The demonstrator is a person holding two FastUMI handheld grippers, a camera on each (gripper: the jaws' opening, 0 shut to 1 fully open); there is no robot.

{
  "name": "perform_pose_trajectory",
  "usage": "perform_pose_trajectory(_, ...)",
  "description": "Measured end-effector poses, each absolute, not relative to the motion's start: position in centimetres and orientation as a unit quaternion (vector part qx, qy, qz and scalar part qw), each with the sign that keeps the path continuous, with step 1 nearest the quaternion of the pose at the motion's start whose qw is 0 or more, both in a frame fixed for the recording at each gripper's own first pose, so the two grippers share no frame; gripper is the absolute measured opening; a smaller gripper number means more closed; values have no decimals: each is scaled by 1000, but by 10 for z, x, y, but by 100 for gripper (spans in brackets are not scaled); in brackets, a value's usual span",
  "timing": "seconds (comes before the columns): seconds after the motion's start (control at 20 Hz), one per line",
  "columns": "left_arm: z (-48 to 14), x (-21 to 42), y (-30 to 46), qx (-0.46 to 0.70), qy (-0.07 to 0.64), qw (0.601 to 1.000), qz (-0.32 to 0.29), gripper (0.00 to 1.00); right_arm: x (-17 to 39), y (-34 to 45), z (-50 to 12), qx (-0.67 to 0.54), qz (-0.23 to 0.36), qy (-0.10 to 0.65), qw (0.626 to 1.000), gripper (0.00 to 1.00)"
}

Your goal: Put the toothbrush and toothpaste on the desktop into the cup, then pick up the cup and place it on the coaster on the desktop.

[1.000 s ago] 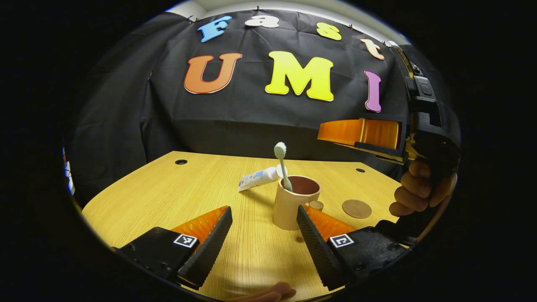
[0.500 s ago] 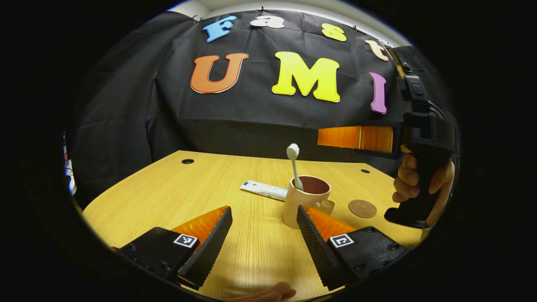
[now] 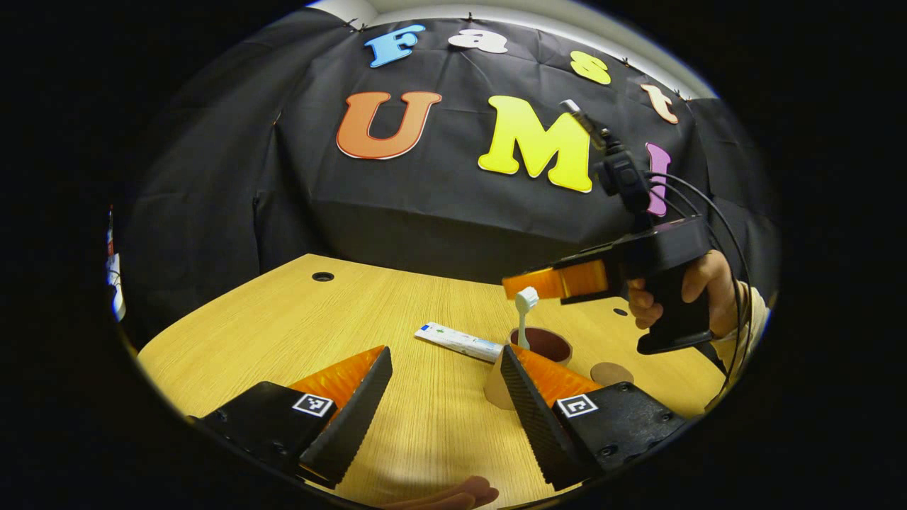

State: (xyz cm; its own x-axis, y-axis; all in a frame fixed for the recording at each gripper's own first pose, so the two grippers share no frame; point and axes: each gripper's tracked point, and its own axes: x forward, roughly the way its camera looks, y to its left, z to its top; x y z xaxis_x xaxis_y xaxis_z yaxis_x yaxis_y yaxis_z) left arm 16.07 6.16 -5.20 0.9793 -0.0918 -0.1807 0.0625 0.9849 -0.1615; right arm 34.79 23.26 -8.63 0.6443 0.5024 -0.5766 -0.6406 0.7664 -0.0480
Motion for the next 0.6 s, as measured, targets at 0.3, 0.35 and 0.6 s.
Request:
perform_pose_trajectory(0.3, -49, 163, 87, -70, 89, 993, -24, 98, 370, 258, -155, -241, 349, 394, 815, 62)
perform_pose_trajectory(0.35, -49, 162, 91, -73, 90, 993, -23, 98, 373, 266, -161, -246, 351, 410, 805, 65)
perform_pose_trajectory(0.6, -61, 161, 108, -78, 101, 992, -11, 99, 389, 280, -184, -266, 356, 463, 767, 60)
